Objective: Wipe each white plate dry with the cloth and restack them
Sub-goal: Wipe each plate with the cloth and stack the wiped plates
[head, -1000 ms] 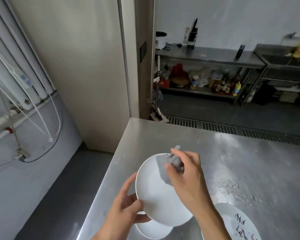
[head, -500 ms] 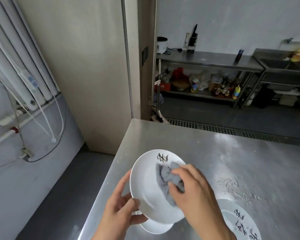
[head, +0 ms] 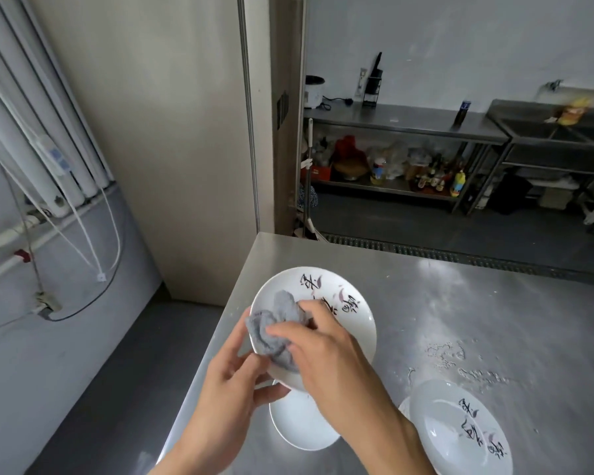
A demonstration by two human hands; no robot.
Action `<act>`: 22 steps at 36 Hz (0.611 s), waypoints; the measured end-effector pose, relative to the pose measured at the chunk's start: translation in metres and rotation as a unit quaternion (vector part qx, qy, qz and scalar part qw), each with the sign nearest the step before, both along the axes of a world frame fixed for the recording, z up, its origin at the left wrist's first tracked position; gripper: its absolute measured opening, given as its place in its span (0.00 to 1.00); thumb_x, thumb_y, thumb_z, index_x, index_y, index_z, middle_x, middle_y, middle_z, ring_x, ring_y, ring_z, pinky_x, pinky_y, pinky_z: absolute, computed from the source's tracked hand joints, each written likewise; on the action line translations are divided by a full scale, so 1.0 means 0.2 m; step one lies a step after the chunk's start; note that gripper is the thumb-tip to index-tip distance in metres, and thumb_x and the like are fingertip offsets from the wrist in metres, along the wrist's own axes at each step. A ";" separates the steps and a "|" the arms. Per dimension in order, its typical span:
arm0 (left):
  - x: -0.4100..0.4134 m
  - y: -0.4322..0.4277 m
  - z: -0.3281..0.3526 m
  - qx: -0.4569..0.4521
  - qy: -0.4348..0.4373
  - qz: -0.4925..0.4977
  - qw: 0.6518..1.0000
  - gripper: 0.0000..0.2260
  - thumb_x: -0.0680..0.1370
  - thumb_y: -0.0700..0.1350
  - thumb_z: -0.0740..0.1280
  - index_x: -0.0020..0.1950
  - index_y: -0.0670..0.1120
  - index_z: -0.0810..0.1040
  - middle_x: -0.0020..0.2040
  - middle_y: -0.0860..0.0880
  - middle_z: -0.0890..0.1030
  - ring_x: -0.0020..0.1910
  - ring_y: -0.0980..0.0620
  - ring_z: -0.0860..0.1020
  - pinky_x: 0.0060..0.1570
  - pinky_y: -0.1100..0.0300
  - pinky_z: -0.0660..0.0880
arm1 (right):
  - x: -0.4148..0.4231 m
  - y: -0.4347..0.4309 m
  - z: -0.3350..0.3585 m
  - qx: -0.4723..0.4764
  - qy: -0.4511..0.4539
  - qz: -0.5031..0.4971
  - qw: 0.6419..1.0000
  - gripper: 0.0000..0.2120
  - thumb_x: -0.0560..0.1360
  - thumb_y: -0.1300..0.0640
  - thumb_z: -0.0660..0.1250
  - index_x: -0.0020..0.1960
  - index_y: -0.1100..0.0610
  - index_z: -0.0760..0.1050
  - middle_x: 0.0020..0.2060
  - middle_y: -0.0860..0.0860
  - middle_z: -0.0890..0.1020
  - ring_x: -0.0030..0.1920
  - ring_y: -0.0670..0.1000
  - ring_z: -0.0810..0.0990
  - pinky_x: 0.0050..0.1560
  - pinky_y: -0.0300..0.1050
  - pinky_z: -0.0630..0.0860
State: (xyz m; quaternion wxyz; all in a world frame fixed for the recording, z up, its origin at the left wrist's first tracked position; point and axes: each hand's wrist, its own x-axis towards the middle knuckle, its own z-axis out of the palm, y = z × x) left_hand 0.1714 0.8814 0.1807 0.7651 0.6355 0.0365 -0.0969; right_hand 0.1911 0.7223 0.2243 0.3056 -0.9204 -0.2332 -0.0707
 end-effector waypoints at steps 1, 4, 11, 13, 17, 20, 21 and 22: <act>-0.01 0.01 0.00 0.001 -0.003 0.001 1.000 0.31 0.83 0.31 0.57 0.74 0.65 0.74 0.61 0.41 0.86 0.57 0.38 0.85 0.57 0.43 0.84 | -0.02 -0.01 -0.04 0.006 0.014 -0.008 1.000 0.17 0.73 0.51 0.57 0.60 0.41 0.72 0.57 0.44 0.71 0.50 0.49 0.78 0.46 0.45 0.79; -0.03 0.04 0.01 0.004 -0.013 0.008 1.000 0.33 0.83 0.30 0.55 0.76 0.66 0.70 0.61 0.41 0.86 0.57 0.37 0.85 0.54 0.46 0.84 | -0.05 -0.08 -0.08 -0.002 0.023 -0.049 0.999 0.18 0.72 0.57 0.62 0.59 0.41 0.74 0.56 0.43 0.72 0.48 0.49 0.78 0.45 0.45 0.79; -0.10 0.06 0.02 0.013 -0.017 0.023 1.000 0.33 0.76 0.39 0.63 0.73 0.71 0.72 0.50 0.41 0.85 0.49 0.45 0.84 0.53 0.44 0.84 | 0.05 -0.16 -0.09 0.004 -0.015 -0.152 0.988 0.18 0.81 0.46 0.53 0.63 0.47 0.75 0.51 0.39 0.69 0.45 0.41 0.68 0.44 0.24 0.66; -0.12 0.05 0.02 0.012 -0.020 0.008 1.000 0.34 0.74 0.40 0.63 0.73 0.72 0.71 0.51 0.41 0.85 0.49 0.46 0.83 0.53 0.44 0.84 | 0.08 -0.14 -0.07 0.013 -0.031 -0.162 0.986 0.13 0.79 0.43 0.56 0.59 0.44 0.76 0.47 0.38 0.73 0.44 0.42 0.72 0.42 0.30 0.69; -0.13 0.04 0.02 0.013 -0.036 -0.012 0.999 0.34 0.76 0.39 0.61 0.75 0.71 0.70 0.53 0.40 0.85 0.51 0.47 0.83 0.52 0.49 0.84 | 0.08 -0.05 -0.01 -0.003 -0.018 -0.134 0.991 0.12 0.74 0.39 0.64 0.57 0.38 0.74 0.47 0.39 0.80 0.41 0.41 0.79 0.40 0.47 0.72; -0.13 0.03 0.02 0.011 -0.037 -0.015 0.999 0.33 0.77 0.40 0.60 0.75 0.71 0.69 0.58 0.44 0.86 0.55 0.46 0.85 0.53 0.50 0.83 | 0.03 0.03 -0.02 0.028 -0.055 -0.050 0.997 0.14 0.78 0.52 0.64 0.62 0.42 0.76 0.63 0.43 0.72 0.54 0.44 0.76 0.51 0.42 0.75; -0.13 0.03 0.01 0.007 -0.033 -0.010 0.999 0.32 0.77 0.40 0.60 0.74 0.71 0.71 0.60 0.43 0.86 0.56 0.44 0.85 0.53 0.49 0.83 | 0.01 0.05 -0.03 0.023 -0.059 -0.026 0.998 0.14 0.78 0.53 0.65 0.62 0.42 0.77 0.63 0.43 0.71 0.55 0.45 0.76 0.52 0.40 0.75; -0.12 0.03 0.01 0.003 -0.030 -0.003 1.000 0.30 0.77 0.40 0.61 0.73 0.69 0.73 0.61 0.42 0.86 0.57 0.43 0.85 0.53 0.50 0.83 | -0.02 0.06 -0.04 0.022 -0.046 -0.013 0.999 0.12 0.77 0.52 0.66 0.60 0.43 0.77 0.63 0.43 0.70 0.54 0.45 0.76 0.51 0.39 0.75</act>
